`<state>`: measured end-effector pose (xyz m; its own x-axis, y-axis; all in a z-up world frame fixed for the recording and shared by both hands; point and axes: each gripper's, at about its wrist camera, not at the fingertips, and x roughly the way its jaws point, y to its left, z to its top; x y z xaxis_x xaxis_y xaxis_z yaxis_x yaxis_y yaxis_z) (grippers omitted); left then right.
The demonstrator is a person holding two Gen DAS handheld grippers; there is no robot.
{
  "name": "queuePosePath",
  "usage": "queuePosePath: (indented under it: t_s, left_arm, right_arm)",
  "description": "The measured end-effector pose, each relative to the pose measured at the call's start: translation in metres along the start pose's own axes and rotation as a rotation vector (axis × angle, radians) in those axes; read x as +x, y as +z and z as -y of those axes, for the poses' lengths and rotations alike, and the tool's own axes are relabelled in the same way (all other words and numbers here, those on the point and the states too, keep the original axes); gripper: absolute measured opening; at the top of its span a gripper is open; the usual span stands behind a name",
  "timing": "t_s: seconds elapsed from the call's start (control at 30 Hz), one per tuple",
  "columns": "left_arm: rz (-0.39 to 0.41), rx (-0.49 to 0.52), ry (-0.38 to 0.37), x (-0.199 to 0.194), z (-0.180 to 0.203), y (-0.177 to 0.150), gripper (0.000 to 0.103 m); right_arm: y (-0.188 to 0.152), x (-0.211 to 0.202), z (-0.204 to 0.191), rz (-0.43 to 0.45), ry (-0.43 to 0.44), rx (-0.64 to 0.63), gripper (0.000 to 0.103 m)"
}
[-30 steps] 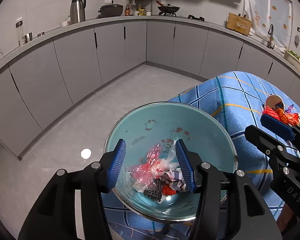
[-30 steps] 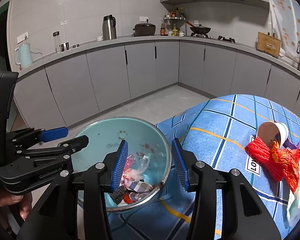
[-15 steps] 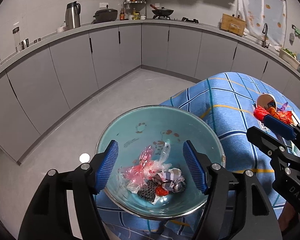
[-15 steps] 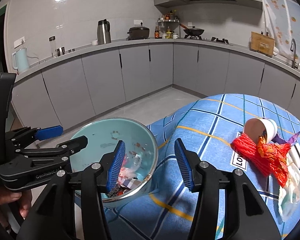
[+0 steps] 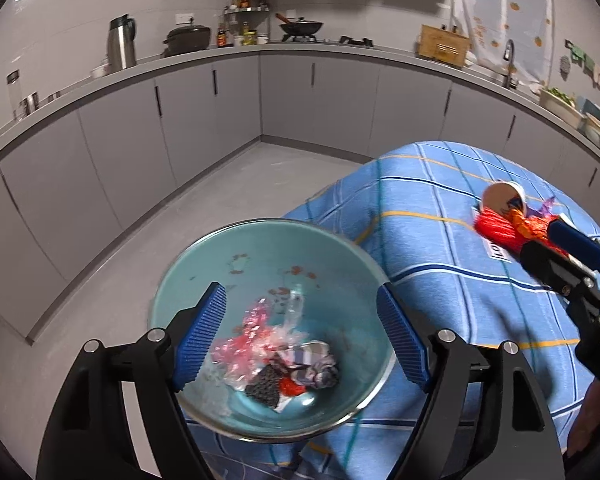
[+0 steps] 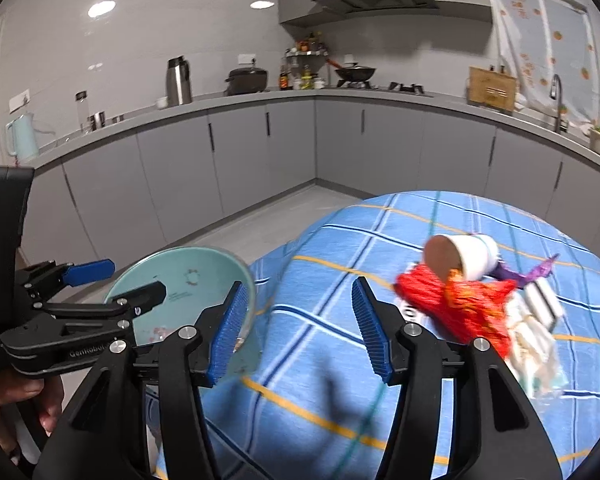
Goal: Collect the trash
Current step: 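Grasp the clear bag with the white-green package using the right gripper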
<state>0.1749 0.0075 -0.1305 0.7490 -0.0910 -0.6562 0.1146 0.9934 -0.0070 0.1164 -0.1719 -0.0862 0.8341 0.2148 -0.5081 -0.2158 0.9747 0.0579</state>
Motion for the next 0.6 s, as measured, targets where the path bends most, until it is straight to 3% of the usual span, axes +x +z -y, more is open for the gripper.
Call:
queuePosePath:
  t_s: [0.6]
  left_arm:
    - [0.011, 0.170, -0.139, 0.007, 0.109, 0.011, 0.083]
  right_arm:
    - [-0.027, -0.060, 0.102, 0.037, -0.205, 0.128, 0.055]
